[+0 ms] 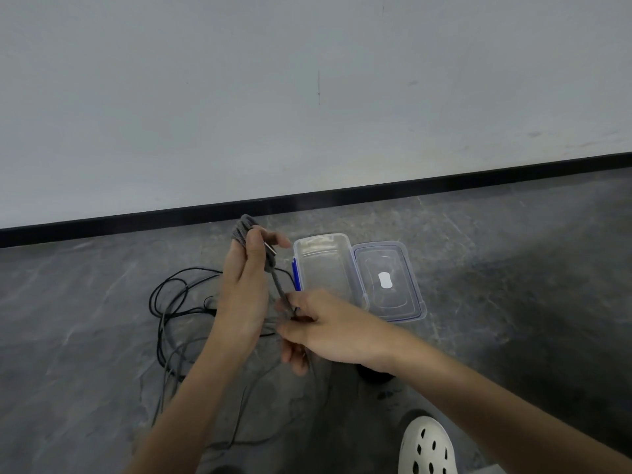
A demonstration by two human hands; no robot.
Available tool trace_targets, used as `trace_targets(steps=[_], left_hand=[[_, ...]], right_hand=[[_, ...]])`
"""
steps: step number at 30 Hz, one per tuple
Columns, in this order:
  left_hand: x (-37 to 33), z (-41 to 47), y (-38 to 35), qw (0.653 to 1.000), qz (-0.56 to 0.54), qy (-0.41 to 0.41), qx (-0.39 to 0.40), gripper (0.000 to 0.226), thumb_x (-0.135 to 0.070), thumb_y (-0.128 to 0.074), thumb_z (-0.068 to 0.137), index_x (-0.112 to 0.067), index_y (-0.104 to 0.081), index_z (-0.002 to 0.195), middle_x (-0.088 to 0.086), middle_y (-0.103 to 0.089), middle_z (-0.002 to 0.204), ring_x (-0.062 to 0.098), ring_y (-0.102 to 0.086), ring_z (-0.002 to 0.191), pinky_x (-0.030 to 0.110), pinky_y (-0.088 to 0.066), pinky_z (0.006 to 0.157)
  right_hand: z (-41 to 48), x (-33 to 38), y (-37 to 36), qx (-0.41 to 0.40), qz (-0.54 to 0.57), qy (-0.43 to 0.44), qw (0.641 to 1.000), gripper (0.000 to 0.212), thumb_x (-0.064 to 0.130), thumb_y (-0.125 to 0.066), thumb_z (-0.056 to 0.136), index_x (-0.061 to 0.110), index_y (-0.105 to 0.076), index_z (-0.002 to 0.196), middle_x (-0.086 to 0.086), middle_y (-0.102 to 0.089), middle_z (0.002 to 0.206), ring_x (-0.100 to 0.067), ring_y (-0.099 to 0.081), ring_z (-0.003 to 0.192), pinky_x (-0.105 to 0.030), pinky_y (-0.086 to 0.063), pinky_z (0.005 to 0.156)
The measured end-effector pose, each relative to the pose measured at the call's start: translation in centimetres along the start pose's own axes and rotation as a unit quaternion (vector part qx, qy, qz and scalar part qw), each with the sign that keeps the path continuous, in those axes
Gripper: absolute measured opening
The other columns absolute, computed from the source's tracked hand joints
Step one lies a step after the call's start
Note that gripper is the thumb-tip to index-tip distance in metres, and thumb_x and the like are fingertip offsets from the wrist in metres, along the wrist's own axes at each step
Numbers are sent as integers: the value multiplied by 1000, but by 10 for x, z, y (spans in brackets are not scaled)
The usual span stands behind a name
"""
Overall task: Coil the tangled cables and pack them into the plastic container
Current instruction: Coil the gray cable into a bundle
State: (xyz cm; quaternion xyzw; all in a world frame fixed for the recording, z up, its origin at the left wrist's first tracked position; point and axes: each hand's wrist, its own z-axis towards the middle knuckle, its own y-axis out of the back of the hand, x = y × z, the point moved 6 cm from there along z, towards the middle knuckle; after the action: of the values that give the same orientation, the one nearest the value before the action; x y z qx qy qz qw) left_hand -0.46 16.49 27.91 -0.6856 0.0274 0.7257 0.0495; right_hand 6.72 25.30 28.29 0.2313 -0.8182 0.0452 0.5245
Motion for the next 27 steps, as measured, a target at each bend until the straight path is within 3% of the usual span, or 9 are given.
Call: trace_targets(steps=[4, 8, 12, 14, 17, 19, 22, 25, 27], left_hand=[[-1, 3, 9, 997, 77, -10, -28, 33, -35, -30, 106, -29, -59, 90, -17, -64, 92, -4, -51, 81, 5, -38, 73], [-6, 2, 10, 985, 166, -47, -15, 34, -28, -29, 106, -12, -56, 93, -6, -57, 84, -7, -50, 69, 6, -39, 64], [-8, 0, 1, 960, 269, -64, 39, 40, -35, -31, 102, -6, -55, 89, -12, -46, 65, -2, -46, 52, 14, -36, 51], [-1, 1, -1, 945, 312, -31, 90, 45, -39, -31, 101, -3, -55, 88, -10, -50, 64, 1, -47, 53, 18, -34, 53], [8, 1, -4, 922, 353, 8, 159, 43, -35, -32, 103, -3, -52, 83, 4, -54, 68, 12, -49, 59, 17, -38, 55], [8, -3, -9, 898, 387, 13, 208, 42, -33, -28, 105, -8, -50, 79, 6, -55, 73, 15, -53, 67, 19, -36, 62], [6, -10, -13, 917, 298, 55, 258, 60, -48, -21, 102, -13, -56, 68, 5, -60, 69, 4, -54, 65, 9, -37, 64], [8, -17, -17, 911, 220, 94, 335, 58, -64, -25, 94, -21, -55, 69, -6, -57, 68, 4, -53, 67, 11, -41, 66], [10, -22, -22, 892, 211, 90, 390, 49, -61, -32, 96, -21, -52, 77, -9, -53, 69, 8, -49, 69, 20, -41, 70]], right_hand=[[-8, 1, -9, 45, 36, -3, 998, 20, 12, -42, 101, 2, -52, 116, 1, -65, 73, -11, -63, 62, -20, -52, 59], [-15, 8, -1, 28, 62, 17, 998, 24, 16, -44, 101, -3, -54, 112, 6, -51, 61, -4, -51, 52, -24, -53, 64], [-17, 10, 5, 17, 98, 19, 995, 26, 22, -43, 103, 1, -56, 97, 16, -37, 50, 0, -32, 43, -15, -33, 46], [-14, 10, 13, -44, 17, 39, 998, 34, 21, -43, 102, -9, -59, 100, 13, -38, 49, -1, -31, 40, -14, -27, 42], [-13, 17, 26, -120, -122, 109, 979, 30, 17, -45, 101, 1, -69, 94, 17, -49, 44, 3, -46, 43, -11, -32, 47], [-13, 19, 37, -154, -184, 144, 960, 28, 17, -48, 99, 7, -72, 89, 12, -61, 57, 0, -50, 51, -13, -34, 53], [-11, 17, 59, -212, -244, 194, 926, 25, 15, -55, 96, 2, -69, 81, -6, -61, 65, -11, -52, 59, -27, -41, 58], [-14, 18, 81, -273, -244, 252, 896, 17, 14, -66, 90, 1, -72, 81, -7, -65, 69, -16, -58, 63, -24, -45, 61], [-17, 22, 82, -292, -269, 288, 871, 13, 17, -71, 86, 5, -75, 82, -3, -67, 70, -14, -59, 62, -18, -45, 60]])
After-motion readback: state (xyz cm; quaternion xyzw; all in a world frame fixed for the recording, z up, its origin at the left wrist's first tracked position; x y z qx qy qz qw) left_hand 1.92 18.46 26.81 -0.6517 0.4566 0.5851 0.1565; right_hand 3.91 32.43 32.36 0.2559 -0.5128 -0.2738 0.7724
